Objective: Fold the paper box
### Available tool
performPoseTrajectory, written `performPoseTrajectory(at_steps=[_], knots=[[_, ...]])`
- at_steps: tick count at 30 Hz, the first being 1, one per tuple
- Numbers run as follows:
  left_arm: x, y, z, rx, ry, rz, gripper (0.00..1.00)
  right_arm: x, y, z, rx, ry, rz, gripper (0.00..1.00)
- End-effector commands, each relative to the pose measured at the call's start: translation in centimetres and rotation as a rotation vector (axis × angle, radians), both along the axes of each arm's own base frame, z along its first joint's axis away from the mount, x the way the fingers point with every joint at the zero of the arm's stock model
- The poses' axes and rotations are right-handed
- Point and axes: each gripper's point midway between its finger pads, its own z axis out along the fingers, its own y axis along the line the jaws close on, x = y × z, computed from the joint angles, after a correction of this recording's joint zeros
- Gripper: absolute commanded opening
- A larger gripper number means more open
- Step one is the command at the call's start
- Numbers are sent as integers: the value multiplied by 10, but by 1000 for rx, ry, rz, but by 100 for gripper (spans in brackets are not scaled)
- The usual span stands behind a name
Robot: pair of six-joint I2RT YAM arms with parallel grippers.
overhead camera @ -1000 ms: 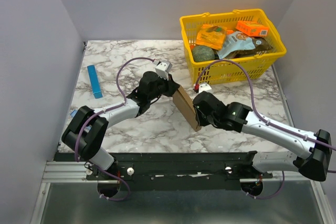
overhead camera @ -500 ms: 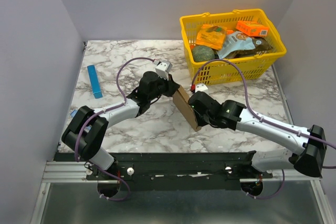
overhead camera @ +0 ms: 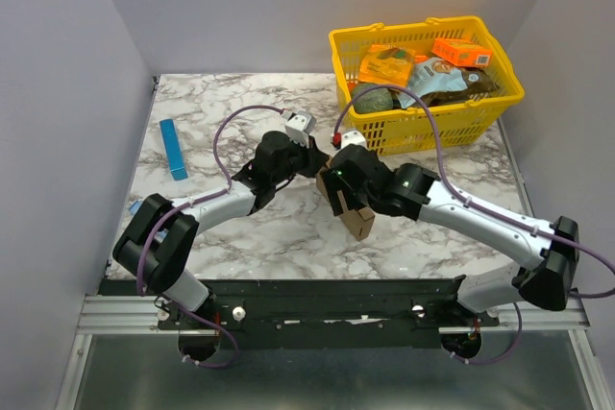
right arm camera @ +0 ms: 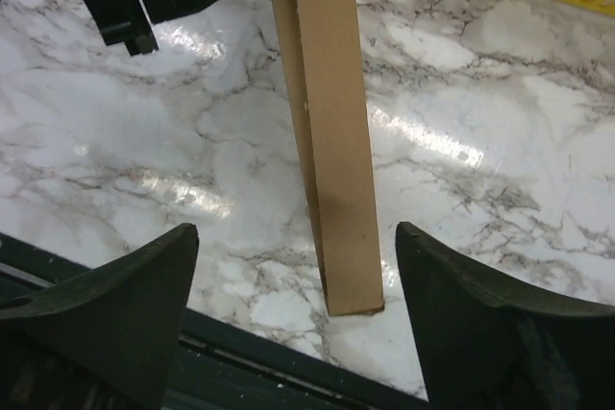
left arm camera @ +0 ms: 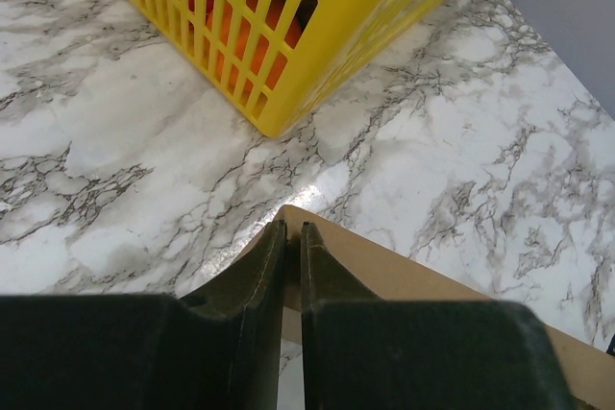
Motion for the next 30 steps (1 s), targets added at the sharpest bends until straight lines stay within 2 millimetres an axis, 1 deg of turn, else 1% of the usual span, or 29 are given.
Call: performPoseTrajectory(at_steps=[1,2,3,5,7,9,10,11,14,15,17,18,20,21,24,26,27,28,30], knots=[[-39,29,-93,211,252,2,17,30,4,-9,-107,-73,31,95],[-39,28,-92,209,252,1,17,34,7,-11,-104,-83,32,96],[-39,28,-92,207,252,2,17,39,6,-18,-121,-76,30,97],[-39,28,-91,203,251,-1,17,46,8,-22,-129,-93,35,97],[-39,28,-90,202,252,0,17,54,3,-33,-162,-88,21,97],[-39,27,-89,203,252,-2,17,60,-1,-38,-174,-95,6,97],[-40,27,-89,201,253,-3,17,59,-3,-48,-196,-83,21,97],[-40,27,-88,201,251,-3,17,62,-1,-50,-185,-88,25,96],[-40,26,-85,191,249,-8,17,63,-5,-66,-208,-70,53,85],[-40,26,-84,189,247,-10,16,61,-5,-70,-211,-63,68,78],[-40,25,-82,186,248,-12,17,59,-5,-77,-206,-57,97,72],[-39,24,-79,182,241,-12,17,58,-5,-78,-203,-56,103,66],[-39,24,-78,184,244,-10,17,56,-3,-78,-191,-60,120,61],[-38,24,-77,184,242,-11,18,55,-4,-81,-192,-55,128,56],[-36,22,-71,173,235,-11,22,53,-2,-85,-198,-51,158,47],[-34,22,-66,168,232,-1,31,52,-4,-88,-211,-48,165,43],[-31,22,-59,161,221,3,35,52,-4,-90,-215,-46,166,42],[-29,22,-57,162,218,7,43,51,-5,-91,-217,-42,170,42],[-23,25,-48,150,201,23,49,50,-5,-94,-216,-35,175,40]])
